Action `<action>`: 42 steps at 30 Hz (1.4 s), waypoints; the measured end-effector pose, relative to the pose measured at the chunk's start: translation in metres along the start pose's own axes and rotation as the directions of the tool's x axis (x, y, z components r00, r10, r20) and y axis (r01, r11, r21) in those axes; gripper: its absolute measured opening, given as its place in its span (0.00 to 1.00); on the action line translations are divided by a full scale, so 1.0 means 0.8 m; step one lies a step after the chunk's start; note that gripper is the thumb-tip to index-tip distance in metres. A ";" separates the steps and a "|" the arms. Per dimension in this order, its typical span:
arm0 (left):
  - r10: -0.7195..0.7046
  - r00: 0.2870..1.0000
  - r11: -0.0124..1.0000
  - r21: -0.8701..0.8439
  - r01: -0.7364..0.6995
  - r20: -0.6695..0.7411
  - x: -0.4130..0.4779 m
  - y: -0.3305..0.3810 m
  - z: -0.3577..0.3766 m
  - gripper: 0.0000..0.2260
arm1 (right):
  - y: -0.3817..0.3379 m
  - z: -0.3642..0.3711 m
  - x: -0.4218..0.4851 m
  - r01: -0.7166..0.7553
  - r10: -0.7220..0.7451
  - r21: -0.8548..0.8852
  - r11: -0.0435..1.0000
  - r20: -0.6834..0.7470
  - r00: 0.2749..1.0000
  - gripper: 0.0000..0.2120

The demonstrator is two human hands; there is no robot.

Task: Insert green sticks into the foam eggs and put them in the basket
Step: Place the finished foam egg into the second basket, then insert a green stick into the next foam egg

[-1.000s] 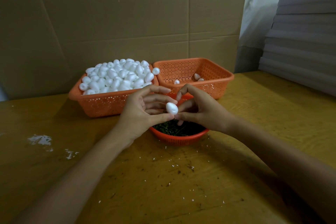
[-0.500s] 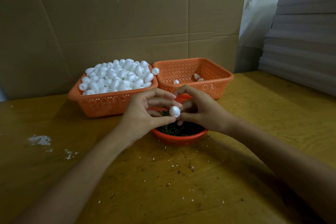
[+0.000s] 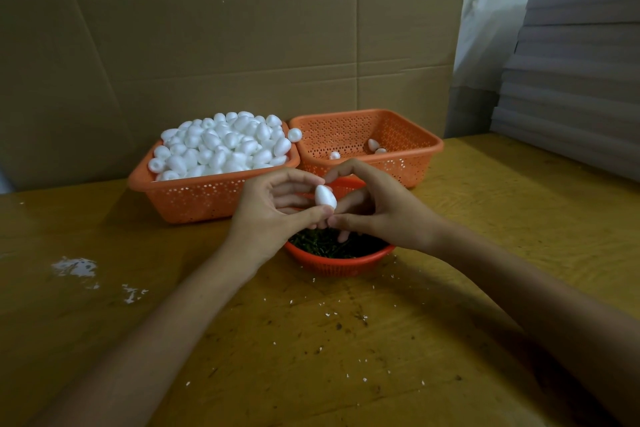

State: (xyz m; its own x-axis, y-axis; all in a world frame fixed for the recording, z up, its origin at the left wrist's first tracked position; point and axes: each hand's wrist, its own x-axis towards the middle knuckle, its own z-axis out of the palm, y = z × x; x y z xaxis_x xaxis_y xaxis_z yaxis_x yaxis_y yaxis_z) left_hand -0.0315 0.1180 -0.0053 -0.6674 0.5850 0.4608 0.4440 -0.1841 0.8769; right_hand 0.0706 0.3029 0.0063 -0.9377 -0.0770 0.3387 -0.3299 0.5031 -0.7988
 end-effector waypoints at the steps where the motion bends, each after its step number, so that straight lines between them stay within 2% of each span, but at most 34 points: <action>1: -0.002 1.000 1.000 -0.001 0.002 0.007 0.000 0.000 0.000 0.16 | 0.000 0.000 0.000 0.001 -0.001 0.005 1.000 -0.001 1.000 0.22; 6: -0.005 0.999 1.000 -0.005 0.005 0.040 0.000 0.000 -0.002 0.16 | 0.002 -0.002 0.001 -0.020 0.021 0.030 0.999 -0.044 0.999 0.20; 9: 0.050 0.999 0.998 0.027 -0.050 0.014 -0.002 -0.002 0.003 0.19 | 0.004 -0.004 0.002 -0.023 0.026 0.037 0.999 -0.071 0.997 0.18; 12: 0.128 0.991 0.984 0.133 -0.121 -0.047 -0.006 -0.008 0.008 0.22 | 0.008 -0.007 0.004 -0.028 0.044 0.099 0.995 -0.164 0.986 0.15; 14: 0.219 0.976 0.937 0.283 -0.206 -0.016 -0.012 -0.012 0.010 0.18 | 0.009 -0.014 0.004 -0.027 0.060 0.134 0.991 -0.246 0.967 0.14; 15: 0.289 0.956 0.872 0.400 -0.282 0.045 -0.015 -0.014 0.011 0.15 | 0.010 -0.020 0.005 -0.028 0.070 0.145 0.989 -0.294 0.953 0.13; 17: 0.417 0.884 0.681 0.572 -0.457 0.210 -0.021 -0.016 0.013 0.13 | 0.014 -0.033 0.005 -0.029 0.085 0.142 0.989 -0.411 0.908 0.11; 19: 0.498 0.798 0.524 0.616 -0.589 0.339 -0.026 -0.013 0.018 0.14 | 0.021 -0.048 0.005 -0.044 0.096 0.110 0.993 -0.533 0.841 0.11; 22: 0.546 0.621 0.217 0.622 -0.753 0.562 -0.034 -0.014 0.029 0.17 | 0.039 -0.065 0.002 -0.104 0.109 0.046 0.994 -0.642 0.759 0.12; 24: 0.528 0.560 0.113 0.601 -0.791 0.638 -0.039 -0.014 0.033 0.18 | 0.051 -0.071 -0.001 -0.157 0.107 -0.014 0.988 -0.671 0.734 0.12; 30: 0.536 0.564 0.103 0.614 -0.782 0.628 -0.038 -0.014 0.031 0.17 | 0.071 -0.075 -0.001 -0.235 0.129 -0.050 0.971 -0.716 0.686 0.09; 42: 0.519 0.575 0.112 0.616 -0.780 0.633 -0.039 -0.018 0.032 0.16 | 0.072 -0.077 0.003 -0.243 0.116 -0.060 0.968 -0.754 0.646 0.06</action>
State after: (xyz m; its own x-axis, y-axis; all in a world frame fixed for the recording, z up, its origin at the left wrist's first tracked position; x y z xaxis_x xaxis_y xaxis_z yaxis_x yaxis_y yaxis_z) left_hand -0.0020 0.1227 -0.0360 0.2251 0.7407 0.6329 0.9386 0.0096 -0.3450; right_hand 0.0563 0.3844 -0.0083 -0.5621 0.6576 0.5016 -0.0848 0.5575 -0.8258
